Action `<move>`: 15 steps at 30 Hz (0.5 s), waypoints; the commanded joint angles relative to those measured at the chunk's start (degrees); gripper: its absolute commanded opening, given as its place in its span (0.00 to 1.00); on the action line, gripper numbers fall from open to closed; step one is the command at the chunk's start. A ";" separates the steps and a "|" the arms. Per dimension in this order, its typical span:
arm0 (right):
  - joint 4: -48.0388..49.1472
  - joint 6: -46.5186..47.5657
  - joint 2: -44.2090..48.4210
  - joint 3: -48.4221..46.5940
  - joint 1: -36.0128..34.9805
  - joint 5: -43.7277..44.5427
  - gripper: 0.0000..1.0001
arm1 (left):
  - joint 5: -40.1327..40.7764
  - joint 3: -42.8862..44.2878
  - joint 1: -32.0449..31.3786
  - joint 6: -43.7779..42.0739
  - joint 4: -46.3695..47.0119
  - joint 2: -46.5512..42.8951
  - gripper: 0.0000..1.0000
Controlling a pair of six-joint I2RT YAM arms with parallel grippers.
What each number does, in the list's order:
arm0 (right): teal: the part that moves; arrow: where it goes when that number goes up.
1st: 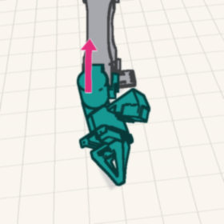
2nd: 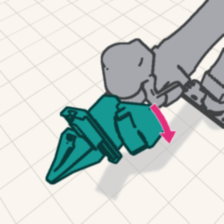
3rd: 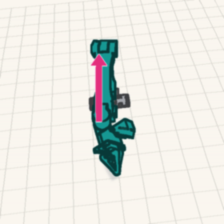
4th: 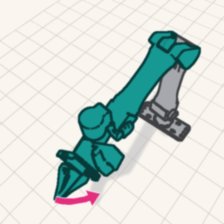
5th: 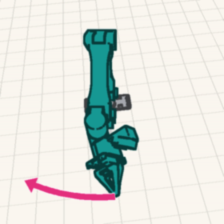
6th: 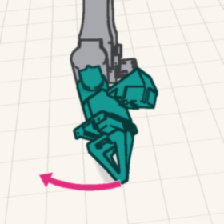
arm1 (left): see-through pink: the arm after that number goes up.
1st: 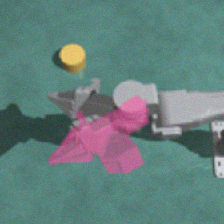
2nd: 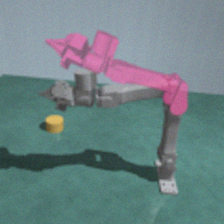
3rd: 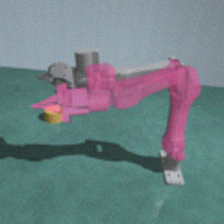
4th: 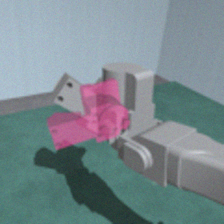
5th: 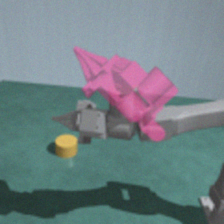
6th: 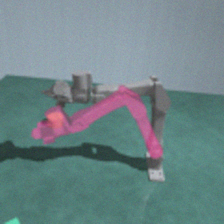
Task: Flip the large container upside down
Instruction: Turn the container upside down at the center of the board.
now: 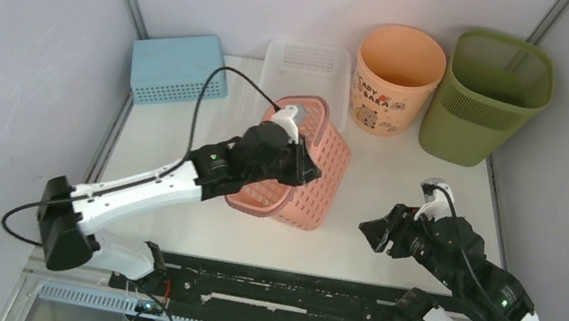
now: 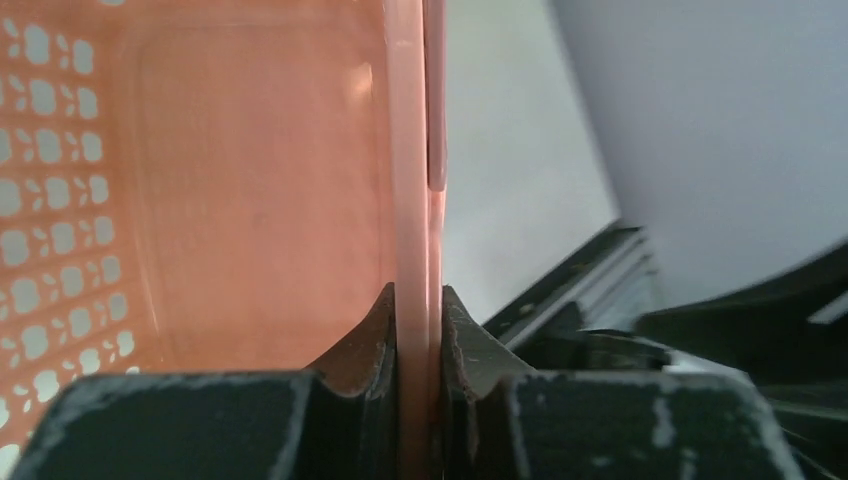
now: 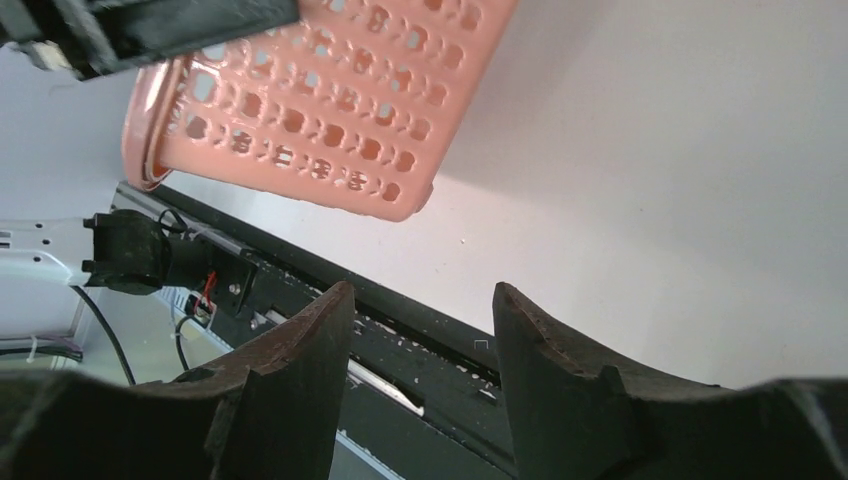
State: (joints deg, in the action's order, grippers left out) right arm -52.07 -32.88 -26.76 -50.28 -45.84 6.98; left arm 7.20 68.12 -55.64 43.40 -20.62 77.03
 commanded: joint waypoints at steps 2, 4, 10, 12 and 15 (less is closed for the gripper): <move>0.19 0.93 -0.22 -4.86 0.32 1.80 0.62 | -11.23 -7.37 3.08 7.19 22.76 -7.28 0.00; -0.90 1.06 -0.27 -6.37 0.32 2.68 0.62 | -13.64 -10.43 4.13 10.87 30.20 -7.38 0.00; -3.74 1.63 -1.09 -10.11 0.32 4.23 0.61 | -20.11 -18.74 6.23 25.95 59.40 -1.36 0.00; -4.19 1.59 -1.18 -10.51 0.32 4.51 0.61 | -20.25 -20.35 6.40 29.56 66.81 1.48 0.00; -4.48 1.57 -1.02 -10.63 0.36 4.74 0.61 | -20.27 -22.74 6.74 36.74 82.55 7.74 0.00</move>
State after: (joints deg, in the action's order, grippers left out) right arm -55.48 -32.27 -27.07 -59.13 -45.78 10.28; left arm -10.28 47.83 -49.58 68.14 31.70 80.07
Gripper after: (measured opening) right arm 0.616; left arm 0.170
